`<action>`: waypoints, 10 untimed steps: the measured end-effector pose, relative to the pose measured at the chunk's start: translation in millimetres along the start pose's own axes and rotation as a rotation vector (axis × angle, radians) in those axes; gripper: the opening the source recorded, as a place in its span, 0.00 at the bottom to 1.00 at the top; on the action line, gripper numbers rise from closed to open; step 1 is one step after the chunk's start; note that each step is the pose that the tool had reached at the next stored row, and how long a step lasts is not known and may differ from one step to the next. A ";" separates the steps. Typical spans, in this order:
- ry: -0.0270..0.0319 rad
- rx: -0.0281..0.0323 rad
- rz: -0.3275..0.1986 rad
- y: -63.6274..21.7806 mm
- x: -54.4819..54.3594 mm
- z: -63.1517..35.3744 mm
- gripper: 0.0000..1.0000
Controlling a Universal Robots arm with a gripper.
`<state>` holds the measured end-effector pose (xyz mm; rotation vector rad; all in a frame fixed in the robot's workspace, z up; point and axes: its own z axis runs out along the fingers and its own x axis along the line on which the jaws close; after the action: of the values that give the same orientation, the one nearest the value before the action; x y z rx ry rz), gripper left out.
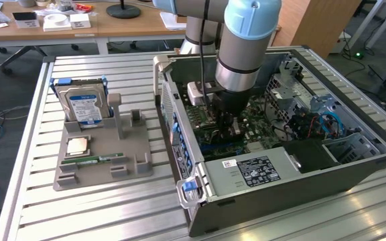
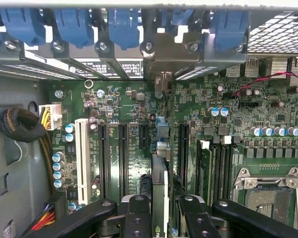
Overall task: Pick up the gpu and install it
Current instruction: 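Insert the gpu into the slot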
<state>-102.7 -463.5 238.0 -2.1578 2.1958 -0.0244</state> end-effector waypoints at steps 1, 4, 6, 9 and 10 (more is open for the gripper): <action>0.0000 0.0000 0.000 0.4 0.0 0.0 0.26; 0.0001 0.0000 0.000 1.7 0.1 0.0 0.26; 0.0001 0.0002 0.001 2.2 0.1 0.1 0.26; 0.0002 0.0004 0.001 2.7 0.1 0.0 0.26; 0.0004 0.0004 0.002 2.9 0.1 0.1 0.26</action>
<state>-105.6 -463.6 237.7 -2.1559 2.1977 -0.0252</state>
